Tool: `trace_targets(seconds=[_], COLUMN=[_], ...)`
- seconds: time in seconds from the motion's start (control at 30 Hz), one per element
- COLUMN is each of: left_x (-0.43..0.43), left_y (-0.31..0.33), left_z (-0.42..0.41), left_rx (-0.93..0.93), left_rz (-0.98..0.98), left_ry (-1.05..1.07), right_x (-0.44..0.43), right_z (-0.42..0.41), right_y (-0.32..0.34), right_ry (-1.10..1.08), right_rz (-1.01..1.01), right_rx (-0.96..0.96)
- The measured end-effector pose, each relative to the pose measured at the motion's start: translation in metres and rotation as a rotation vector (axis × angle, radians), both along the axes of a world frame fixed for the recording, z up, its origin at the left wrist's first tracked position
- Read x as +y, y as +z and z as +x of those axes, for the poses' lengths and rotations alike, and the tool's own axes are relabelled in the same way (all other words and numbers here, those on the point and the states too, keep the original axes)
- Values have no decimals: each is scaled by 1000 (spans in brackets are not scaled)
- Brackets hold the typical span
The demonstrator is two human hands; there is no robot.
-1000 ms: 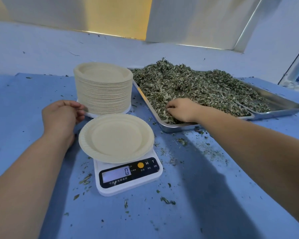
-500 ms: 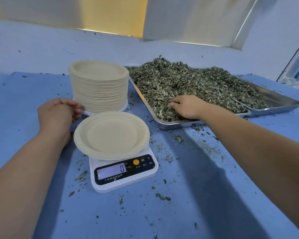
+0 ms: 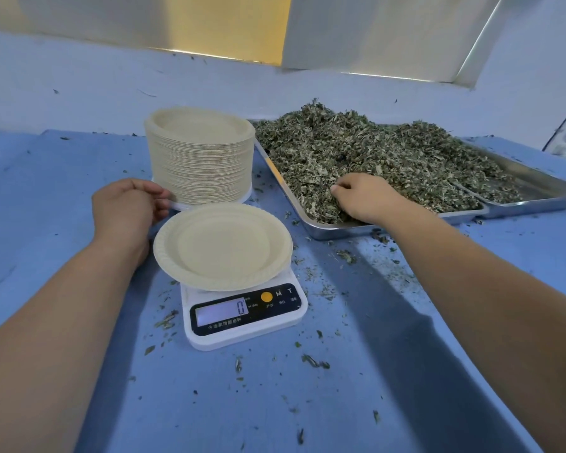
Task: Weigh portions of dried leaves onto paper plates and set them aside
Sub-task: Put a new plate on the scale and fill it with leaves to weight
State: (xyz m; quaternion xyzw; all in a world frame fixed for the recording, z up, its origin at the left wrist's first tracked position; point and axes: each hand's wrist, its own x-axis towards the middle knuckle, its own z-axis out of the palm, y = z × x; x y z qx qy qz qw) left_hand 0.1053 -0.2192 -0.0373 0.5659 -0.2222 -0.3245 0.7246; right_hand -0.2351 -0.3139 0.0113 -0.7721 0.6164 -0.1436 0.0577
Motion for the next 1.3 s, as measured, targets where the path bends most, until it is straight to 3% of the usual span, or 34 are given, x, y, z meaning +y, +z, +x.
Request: trace_targets(seconds=[0.13,0.23,0.3,0.43,0.57,0.77,0.83,0.97,1.17,1.3], left_x=[-1,0,0,-1,-2,-2,-2,-2,17,41], left_y=[0,-1,-2,-3,-3,-4,-4,-3,6,9], left_z=[-1,1,2,3,4,4,4,3,-2,-12], left_rx=[-21,-25,-27,-41,-47,-22,-11,-7,8,-50], left_rz=[1,-6,-7,-4,6,-8,-8,1,-19,48], left_ry=[3,-5,-10,-11,-19,-27,-25,-33,-40,-117], right_x=[4,6,8,10,15,14,13,13,27,37], right_z=[-1,5,11,16,14,24,26,26,49,57], right_y=[8,5,2,4,3,-5,-3,1,-12,-28], right_ry=[-83,-122,-66,1,-58,105,89,50,209,154], right_rz=[-176,78,172,8,-234,84,8,-329,-64,-168], right_rx=[-11,149,147,-12,5,71,50,-66,-6,93])
